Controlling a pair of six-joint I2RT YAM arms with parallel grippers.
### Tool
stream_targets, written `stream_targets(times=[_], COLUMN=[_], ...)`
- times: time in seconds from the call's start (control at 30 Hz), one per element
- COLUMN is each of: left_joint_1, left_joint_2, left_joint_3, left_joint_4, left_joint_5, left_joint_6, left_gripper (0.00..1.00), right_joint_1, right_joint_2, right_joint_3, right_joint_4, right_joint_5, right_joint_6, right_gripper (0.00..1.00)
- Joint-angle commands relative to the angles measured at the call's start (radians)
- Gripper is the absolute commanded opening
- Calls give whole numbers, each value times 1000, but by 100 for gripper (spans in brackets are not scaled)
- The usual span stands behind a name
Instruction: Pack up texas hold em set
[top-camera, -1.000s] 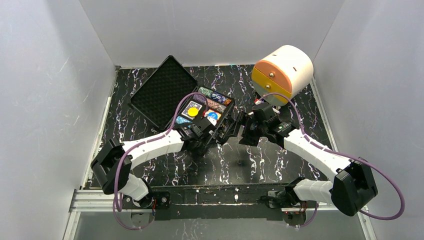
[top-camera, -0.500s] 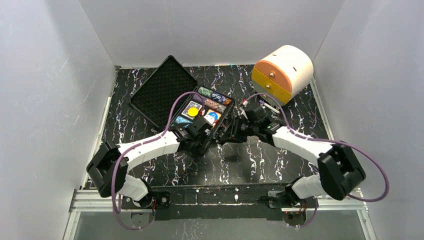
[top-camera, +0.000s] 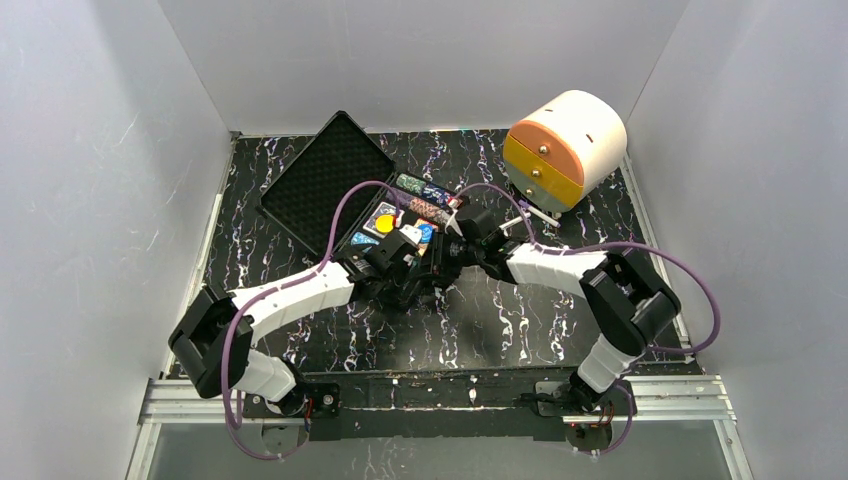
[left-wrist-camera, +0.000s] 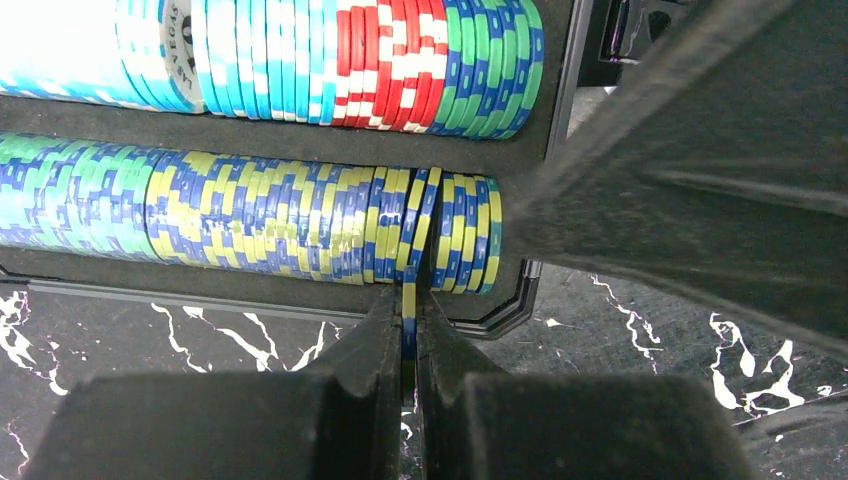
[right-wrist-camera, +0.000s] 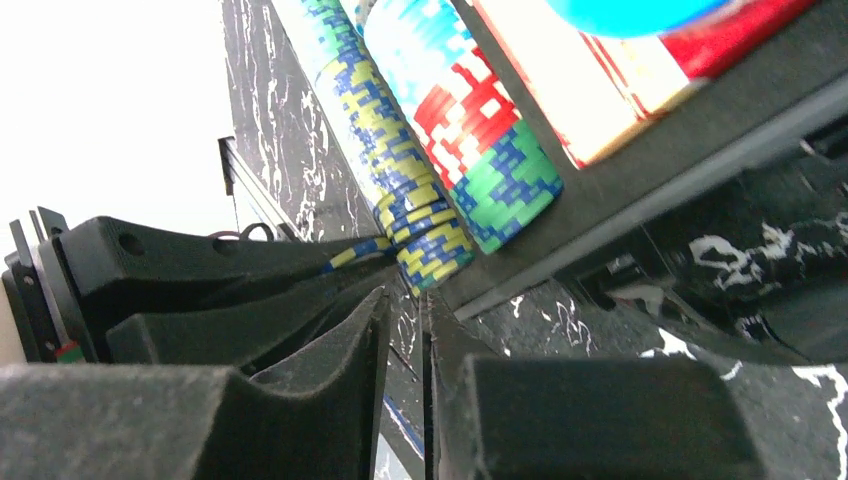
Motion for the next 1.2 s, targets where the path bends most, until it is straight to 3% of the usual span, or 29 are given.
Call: stream_targets(times=[0.0,0.5,0.77,1.17], left_joint_1=[29,28,29,29], left_joint_2=[-13,-34,-36,-36], left_joint_3=[-9,6,29,33], left_joint_4=[103,90,56,45], left_joint_5=[-13,14,-41,-24], left_joint_6=[3,43,69,75], left_gripper=[0,0,0,0], right_joint_1=[19,52,61,94], right_joint_2=[51,137,150,195], right_joint_3=[80,125,137,160], right_joint_4=[75,-9,-150,-28], right_joint_5=[-30,-18,47,43], right_joint_6=[12,-26,-93,-123], right_gripper=[25,23,12,6])
